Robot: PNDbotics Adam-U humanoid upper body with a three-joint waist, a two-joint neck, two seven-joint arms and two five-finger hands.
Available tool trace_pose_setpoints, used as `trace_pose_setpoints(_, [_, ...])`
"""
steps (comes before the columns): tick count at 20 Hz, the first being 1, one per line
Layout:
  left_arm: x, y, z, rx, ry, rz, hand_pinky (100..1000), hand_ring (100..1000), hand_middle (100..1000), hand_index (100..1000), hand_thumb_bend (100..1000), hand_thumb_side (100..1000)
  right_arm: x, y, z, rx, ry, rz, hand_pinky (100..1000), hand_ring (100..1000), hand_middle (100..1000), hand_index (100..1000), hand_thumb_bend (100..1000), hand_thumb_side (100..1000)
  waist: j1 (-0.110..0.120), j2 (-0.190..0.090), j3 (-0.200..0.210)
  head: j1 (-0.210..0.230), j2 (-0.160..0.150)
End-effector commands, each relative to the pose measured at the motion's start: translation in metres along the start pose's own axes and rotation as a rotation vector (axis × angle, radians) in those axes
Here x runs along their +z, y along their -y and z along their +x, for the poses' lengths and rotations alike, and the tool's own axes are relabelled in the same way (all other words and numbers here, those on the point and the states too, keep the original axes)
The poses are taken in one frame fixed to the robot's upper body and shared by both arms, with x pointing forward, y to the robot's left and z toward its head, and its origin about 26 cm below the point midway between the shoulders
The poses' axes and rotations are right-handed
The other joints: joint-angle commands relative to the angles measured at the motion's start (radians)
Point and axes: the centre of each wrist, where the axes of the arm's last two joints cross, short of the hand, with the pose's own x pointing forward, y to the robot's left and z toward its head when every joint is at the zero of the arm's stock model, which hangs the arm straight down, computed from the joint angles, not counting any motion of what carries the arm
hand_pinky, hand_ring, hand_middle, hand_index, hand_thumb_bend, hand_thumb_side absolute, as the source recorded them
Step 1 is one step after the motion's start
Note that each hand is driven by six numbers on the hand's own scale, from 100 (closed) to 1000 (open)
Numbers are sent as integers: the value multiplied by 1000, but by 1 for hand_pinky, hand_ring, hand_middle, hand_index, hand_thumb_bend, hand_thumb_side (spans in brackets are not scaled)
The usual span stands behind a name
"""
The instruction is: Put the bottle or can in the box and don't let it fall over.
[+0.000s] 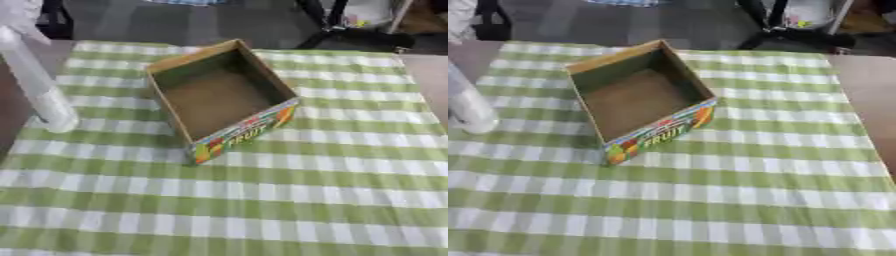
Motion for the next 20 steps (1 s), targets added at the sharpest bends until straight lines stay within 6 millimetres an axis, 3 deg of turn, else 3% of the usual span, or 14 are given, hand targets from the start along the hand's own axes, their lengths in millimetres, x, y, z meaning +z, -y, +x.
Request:
trace_pose_setpoints(1, [3,-23,-2,-75,-13,17,1000,1000,994,1000,392,486,-3,1,6,23,15,16,907,1000,1000,1000,100,635,3,-8,1,1,-14])
trace_pose_setpoints(10, [17,-65,-40,-124,-166,69,1000,1000,983,1000,411,476,-2,1,6,25,13,23,908,1000,1000,1000,100,633,2,-9,-2,4,-17])
trace_pose_setpoints(20, [5,-93,-60,-84,-218,-41,1000,1000,991,1000,495,471,-1,-1,4,25,9,34,908,1000,1000,1000,100,633,-2,-5,-15,20,-21])
